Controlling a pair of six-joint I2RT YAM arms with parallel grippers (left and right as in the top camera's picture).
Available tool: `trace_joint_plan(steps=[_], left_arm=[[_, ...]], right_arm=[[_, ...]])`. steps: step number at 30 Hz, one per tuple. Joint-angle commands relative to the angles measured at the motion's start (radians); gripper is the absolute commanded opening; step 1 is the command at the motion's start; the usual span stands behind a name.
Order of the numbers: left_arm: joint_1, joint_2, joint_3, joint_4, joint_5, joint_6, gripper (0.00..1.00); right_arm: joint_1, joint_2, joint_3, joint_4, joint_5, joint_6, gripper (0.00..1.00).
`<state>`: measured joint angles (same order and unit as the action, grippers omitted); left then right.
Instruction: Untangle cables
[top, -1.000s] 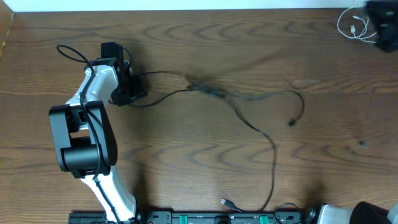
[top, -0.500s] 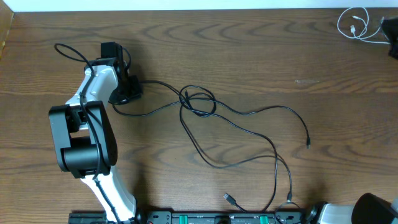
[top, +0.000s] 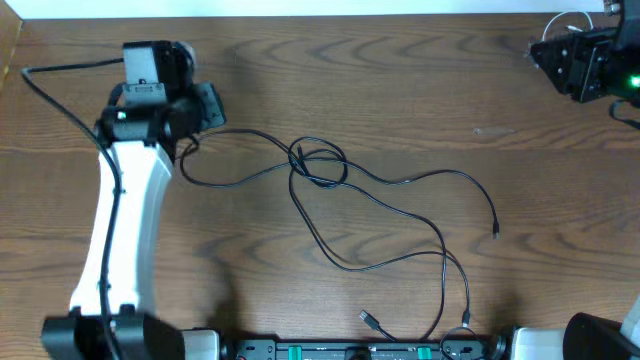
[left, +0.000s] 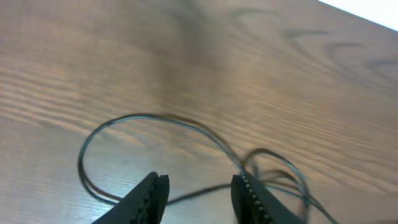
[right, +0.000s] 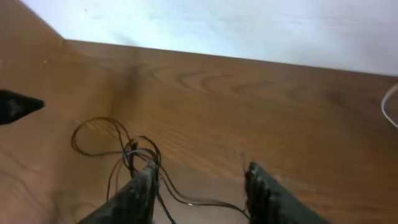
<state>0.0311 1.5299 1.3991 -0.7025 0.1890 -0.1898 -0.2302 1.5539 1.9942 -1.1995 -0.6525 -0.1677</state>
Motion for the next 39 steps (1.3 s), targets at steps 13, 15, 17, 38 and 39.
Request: trace_joint_plan(steps=[13, 15, 17, 38, 39], left_arm=[[-0.257, 0.254, -0.025, 0.027, 0.009, -0.146, 0.41], [-0.26, 0.29, -0.025, 0.037, 0.008, -0.167, 0.41], [-0.26, 0.335, -0.025, 0.042, 0.005, -0.209, 0.42], [-0.26, 0.541, -0.026, 0.154, -0.025, -0.31, 0.44], [-0.26, 0.541, -0.026, 0.154, -0.025, -0.31, 0.43]], right_arm=[[0.011, 0.082, 0.006, -0.102, 0.063, -0.013, 0.49], [0.018, 0.091, 0.006, -0.102, 0.063, -0.013, 0.49], [0.023, 0.099, 0.006, -0.103, 0.063, -0.013, 0.5], [0.032, 0.135, 0.006, -0.119, 0.064, -0.013, 0.53], [0.032, 0.135, 0.006, -0.121, 0.064, -0.013, 0.53]])
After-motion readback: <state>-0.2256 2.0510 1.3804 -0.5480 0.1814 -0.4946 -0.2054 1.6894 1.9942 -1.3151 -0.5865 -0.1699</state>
